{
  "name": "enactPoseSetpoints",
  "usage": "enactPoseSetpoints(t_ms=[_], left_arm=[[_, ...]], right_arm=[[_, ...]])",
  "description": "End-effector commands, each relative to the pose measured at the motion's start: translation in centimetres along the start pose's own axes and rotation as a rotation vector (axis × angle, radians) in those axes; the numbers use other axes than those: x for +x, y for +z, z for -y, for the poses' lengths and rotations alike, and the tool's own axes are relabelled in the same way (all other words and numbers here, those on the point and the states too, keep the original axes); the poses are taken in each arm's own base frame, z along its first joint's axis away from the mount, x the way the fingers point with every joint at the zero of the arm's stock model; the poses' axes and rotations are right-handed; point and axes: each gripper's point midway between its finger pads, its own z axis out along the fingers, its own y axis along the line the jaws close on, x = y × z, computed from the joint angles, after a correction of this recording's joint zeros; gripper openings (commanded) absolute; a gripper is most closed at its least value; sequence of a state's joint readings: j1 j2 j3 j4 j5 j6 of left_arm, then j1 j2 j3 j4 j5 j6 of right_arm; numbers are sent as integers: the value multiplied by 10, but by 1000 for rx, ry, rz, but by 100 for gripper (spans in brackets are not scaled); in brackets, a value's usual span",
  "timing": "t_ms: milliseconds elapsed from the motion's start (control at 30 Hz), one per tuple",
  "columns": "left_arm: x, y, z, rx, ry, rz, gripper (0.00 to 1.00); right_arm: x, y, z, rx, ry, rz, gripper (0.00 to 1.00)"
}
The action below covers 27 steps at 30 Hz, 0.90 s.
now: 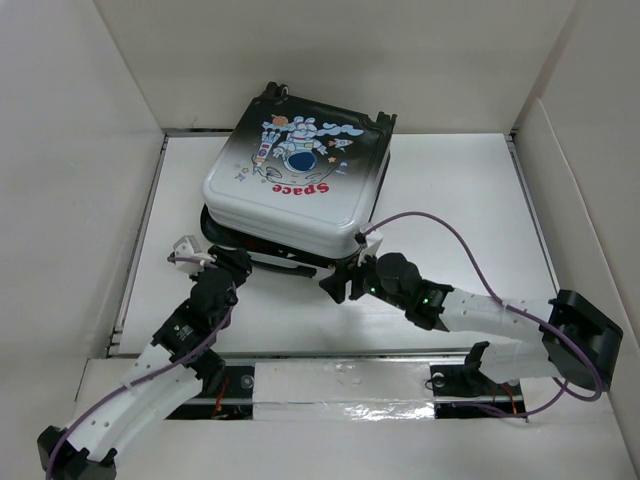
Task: Pack the luggage
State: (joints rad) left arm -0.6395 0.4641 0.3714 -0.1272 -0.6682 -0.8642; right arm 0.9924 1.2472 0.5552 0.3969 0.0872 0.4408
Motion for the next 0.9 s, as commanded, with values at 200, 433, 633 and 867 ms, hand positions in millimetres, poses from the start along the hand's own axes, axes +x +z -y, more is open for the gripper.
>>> enactPoseSetpoints(t_ms=[200,433,633,867], left_arm=[[28,11,-3,-1,36,-71,39],[38,13,-2,40,43,-95,39],[49,14,-6,46,54,-122,38],[55,13,-11,44,69,-139,37]], right_arm=[[-13,18,15,154,77,95,67],[-14,25,13,128,111,175,65],[-31,39,8,104,131,264,56],[-48,40,13,132,143,354,39]])
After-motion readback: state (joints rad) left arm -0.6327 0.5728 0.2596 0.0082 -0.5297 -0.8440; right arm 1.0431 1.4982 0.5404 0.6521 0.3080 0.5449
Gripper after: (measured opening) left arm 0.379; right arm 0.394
